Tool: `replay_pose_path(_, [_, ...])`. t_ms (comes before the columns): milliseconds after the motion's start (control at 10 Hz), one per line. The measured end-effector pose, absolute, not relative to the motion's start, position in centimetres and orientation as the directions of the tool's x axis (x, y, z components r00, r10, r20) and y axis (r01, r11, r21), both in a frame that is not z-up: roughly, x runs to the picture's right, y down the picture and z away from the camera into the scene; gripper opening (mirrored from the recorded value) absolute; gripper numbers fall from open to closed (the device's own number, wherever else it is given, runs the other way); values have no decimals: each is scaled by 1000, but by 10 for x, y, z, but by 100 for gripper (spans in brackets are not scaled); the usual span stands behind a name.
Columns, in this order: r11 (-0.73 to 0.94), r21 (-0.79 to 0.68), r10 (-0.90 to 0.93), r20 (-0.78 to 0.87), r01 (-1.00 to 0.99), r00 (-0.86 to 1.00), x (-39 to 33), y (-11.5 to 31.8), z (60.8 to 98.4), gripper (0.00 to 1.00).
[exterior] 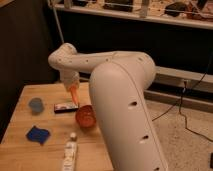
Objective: Place the pepper on the white sponge
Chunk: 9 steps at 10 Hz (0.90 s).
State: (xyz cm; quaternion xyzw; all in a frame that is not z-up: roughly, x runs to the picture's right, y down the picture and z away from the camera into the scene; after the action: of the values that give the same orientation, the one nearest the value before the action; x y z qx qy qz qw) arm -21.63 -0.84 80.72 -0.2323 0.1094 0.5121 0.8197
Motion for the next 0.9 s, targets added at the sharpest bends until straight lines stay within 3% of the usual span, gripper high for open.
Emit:
replay_pose_path(300, [418, -333, 747, -404, -845, 528, -262, 9, 779, 0])
replay_pose_path(900, [536, -384, 650, -381, -752, 658, -305, 65, 759, 0])
